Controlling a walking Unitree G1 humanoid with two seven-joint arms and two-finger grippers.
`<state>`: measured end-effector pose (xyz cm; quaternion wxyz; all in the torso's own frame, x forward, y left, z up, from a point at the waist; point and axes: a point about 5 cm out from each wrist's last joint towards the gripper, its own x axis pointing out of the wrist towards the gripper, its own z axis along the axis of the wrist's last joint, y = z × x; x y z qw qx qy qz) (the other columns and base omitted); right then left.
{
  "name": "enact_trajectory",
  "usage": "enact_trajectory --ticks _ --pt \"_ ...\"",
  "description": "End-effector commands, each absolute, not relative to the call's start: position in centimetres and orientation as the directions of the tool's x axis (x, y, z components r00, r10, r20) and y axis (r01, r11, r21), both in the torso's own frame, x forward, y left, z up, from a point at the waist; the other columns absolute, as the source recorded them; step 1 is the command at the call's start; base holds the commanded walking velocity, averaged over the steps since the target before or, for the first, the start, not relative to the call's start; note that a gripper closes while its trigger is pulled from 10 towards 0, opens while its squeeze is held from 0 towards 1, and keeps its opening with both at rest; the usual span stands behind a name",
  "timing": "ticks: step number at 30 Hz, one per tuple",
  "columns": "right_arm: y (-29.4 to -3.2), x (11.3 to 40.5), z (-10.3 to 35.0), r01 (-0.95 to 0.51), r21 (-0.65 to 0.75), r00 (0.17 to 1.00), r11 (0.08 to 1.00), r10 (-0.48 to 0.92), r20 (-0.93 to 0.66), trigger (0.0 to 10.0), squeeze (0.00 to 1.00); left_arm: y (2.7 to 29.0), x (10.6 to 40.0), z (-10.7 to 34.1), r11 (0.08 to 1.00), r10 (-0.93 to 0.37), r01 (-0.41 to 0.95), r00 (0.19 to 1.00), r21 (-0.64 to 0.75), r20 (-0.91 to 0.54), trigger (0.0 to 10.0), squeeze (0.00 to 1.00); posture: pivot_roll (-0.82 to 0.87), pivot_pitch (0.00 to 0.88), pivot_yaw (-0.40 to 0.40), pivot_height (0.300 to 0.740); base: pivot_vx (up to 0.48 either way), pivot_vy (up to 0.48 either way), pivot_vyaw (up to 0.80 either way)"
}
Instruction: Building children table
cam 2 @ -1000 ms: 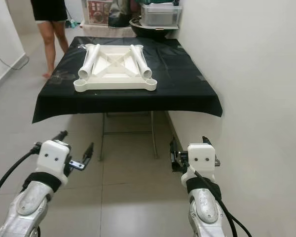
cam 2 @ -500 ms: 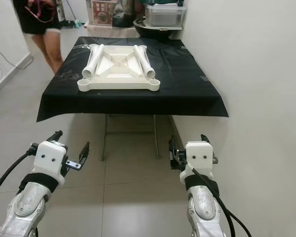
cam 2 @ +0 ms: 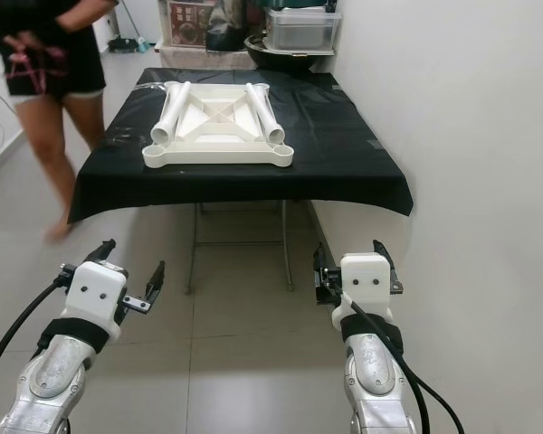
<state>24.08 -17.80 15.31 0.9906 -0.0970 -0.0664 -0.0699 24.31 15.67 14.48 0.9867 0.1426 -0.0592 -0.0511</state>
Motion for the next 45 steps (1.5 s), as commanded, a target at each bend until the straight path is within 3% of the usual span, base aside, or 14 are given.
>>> enact_trajectory --ticks 1,45 --pt "-17.9 24.1 15.3 0.157 -0.188 0.981 0.97 -0.13 0.147 10.0 0.0 15.6 24.3 14.2 0.961 -0.128 0.101 0.987 0.259 0.092 10.0 0.0 0.08 0.0 -0.062 0.74 0.0 0.0 0.0" --pt "-18.0 24.5 15.6 0.157 -0.215 0.979 0.964 -0.124 0.161 10.0 0.0 14.5 24.8 14.4 0.964 -0.209 0.189 0.973 0.188 0.093 10.0 0.0 0.05 0.0 -0.054 0.74 0.0 0.0 0.0"
